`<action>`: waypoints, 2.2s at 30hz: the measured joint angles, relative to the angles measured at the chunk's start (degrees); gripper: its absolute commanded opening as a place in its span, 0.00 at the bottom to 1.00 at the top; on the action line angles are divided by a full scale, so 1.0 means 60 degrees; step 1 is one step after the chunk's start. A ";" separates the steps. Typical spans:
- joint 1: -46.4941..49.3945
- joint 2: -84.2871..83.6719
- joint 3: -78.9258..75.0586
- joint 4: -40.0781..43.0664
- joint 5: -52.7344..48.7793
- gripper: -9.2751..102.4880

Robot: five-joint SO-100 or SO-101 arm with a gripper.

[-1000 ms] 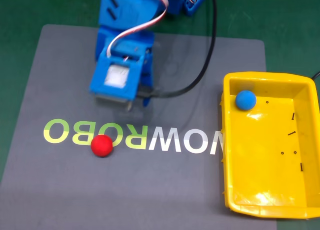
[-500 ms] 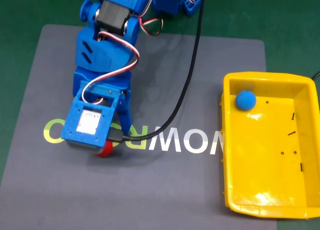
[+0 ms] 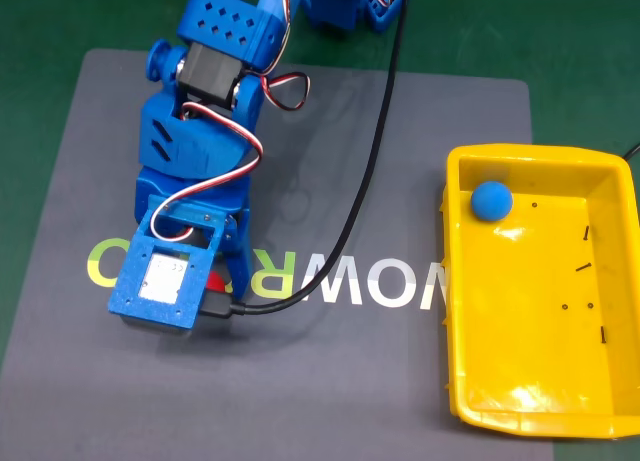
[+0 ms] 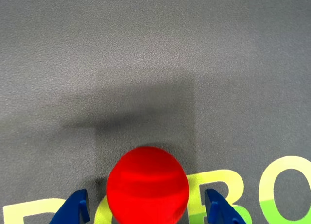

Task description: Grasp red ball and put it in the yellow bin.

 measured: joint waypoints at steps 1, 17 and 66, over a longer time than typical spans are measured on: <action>0.0000 -0.0073 -0.0044 0.0000 0.0000 0.32; 0.0000 -0.0513 -0.0410 0.0000 0.0000 0.17; -0.6738 0.5918 0.2388 0.0073 0.1362 0.09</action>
